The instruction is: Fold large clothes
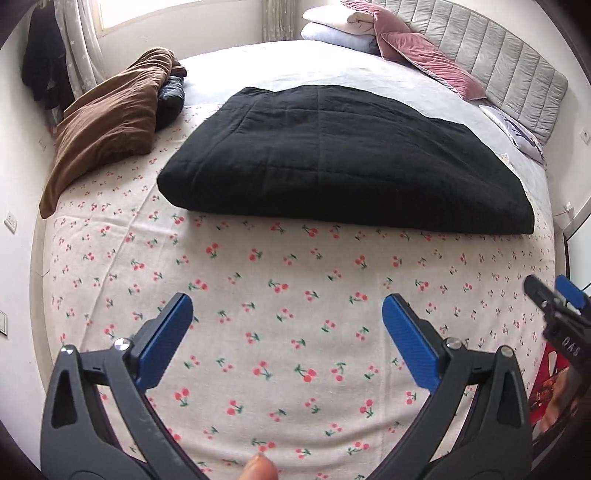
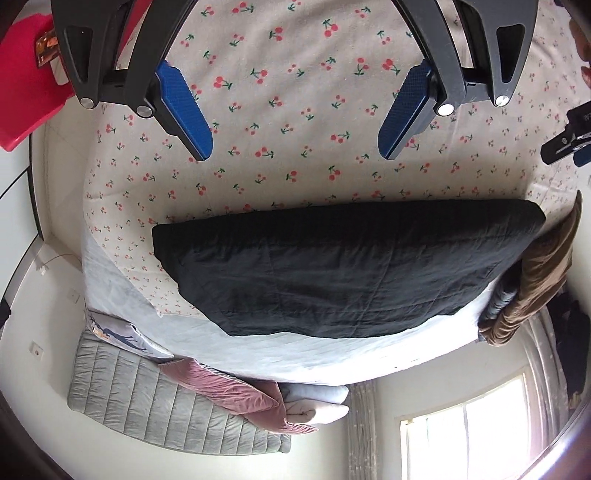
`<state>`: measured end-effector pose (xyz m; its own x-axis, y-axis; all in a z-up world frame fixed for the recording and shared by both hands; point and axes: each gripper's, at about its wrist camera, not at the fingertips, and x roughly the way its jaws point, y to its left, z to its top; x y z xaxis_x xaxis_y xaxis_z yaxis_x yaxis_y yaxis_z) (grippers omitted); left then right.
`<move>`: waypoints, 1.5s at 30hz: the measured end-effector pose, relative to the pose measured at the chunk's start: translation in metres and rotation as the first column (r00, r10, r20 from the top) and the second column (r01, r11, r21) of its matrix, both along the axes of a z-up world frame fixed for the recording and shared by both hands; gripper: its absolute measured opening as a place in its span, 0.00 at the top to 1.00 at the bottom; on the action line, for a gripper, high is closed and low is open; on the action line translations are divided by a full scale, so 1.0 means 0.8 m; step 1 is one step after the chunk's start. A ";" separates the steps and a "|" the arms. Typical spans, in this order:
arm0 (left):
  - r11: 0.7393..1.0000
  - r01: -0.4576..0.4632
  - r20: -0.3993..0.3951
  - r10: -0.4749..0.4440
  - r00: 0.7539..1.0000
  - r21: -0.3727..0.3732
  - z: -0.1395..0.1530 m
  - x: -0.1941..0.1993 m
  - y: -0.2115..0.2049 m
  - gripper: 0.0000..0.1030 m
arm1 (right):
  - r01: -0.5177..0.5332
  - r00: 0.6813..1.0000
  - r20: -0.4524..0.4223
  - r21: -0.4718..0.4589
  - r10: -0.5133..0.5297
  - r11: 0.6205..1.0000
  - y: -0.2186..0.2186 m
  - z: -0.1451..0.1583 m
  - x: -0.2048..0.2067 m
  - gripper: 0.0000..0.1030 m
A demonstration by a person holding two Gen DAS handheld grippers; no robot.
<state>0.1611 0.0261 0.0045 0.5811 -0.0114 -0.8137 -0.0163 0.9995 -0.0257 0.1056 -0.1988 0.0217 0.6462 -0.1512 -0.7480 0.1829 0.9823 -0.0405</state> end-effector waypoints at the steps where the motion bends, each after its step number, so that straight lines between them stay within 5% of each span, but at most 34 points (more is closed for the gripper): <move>1: 1.000 0.001 0.001 -0.001 1.000 0.004 0.000 -0.006 -0.004 0.01 | -0.006 1.000 -0.013 0.010 0.006 1.000 0.005 -0.004 0.000 0.10; 16: 0.997 0.018 0.029 -0.020 0.999 0.070 -0.009 -0.030 -0.029 0.01 | 0.010 1.000 0.004 -0.024 -0.010 1.000 0.023 -0.009 -0.015 0.10; 45: 0.999 0.002 0.041 -0.004 0.999 0.047 -0.010 -0.033 -0.031 0.01 | -0.002 0.999 -0.033 -0.038 0.000 0.999 0.033 -0.027 -0.007 0.10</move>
<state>0.1343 0.0014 -0.0038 0.6139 0.0241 -0.7890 -0.0131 0.9997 0.0203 0.1000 -0.1726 0.0003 0.6214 -0.1790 -0.7628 0.1798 0.9801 -0.0835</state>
